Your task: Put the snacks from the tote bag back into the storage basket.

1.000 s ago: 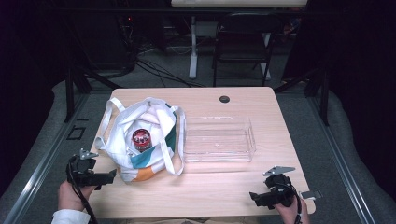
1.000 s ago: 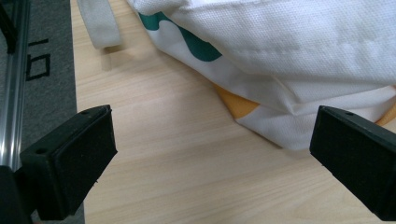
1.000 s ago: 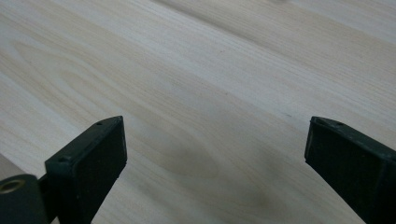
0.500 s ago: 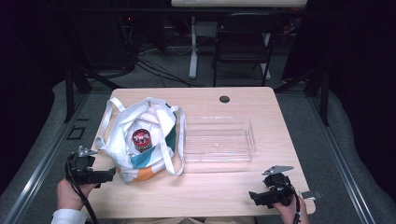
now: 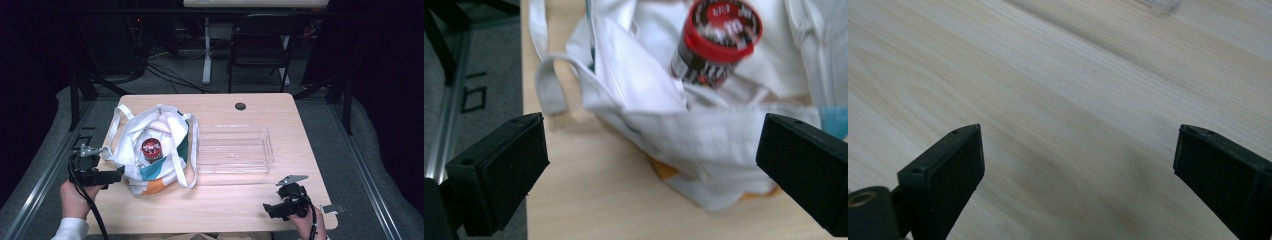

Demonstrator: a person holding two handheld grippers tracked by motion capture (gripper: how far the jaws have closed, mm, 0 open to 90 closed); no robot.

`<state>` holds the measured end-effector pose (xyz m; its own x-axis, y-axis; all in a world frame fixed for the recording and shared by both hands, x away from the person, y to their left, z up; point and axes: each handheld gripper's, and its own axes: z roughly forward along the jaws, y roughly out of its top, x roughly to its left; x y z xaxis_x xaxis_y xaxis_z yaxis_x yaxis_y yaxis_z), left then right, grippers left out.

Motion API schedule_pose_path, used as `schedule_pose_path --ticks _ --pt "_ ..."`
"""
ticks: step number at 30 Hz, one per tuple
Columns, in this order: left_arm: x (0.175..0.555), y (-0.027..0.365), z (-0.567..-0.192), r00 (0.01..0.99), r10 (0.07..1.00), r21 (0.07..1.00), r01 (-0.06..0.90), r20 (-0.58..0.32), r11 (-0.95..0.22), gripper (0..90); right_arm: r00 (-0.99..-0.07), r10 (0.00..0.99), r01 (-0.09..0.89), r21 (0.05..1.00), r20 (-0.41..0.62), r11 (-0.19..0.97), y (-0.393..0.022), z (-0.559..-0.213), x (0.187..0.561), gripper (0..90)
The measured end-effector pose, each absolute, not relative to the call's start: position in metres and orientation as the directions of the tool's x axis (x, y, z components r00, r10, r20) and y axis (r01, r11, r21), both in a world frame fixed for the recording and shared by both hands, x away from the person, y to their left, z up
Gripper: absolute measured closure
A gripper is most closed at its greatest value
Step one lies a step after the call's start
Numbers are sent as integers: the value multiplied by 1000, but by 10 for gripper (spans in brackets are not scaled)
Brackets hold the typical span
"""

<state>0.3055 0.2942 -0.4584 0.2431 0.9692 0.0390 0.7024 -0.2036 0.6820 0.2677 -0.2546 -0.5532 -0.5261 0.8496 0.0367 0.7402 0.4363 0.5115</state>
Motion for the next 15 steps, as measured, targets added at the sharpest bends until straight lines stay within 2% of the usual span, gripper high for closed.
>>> schedule_pose_path --ticks 6,15 --pt "319 287 -447 254 967 704 683 21 -195 3 -529 848 736 516 34 438 -252 -554 267 57" --pt "342 269 -445 317 948 661 707 22 -251 2 -510 859 749 511 40 421 -253 -554 268 57"
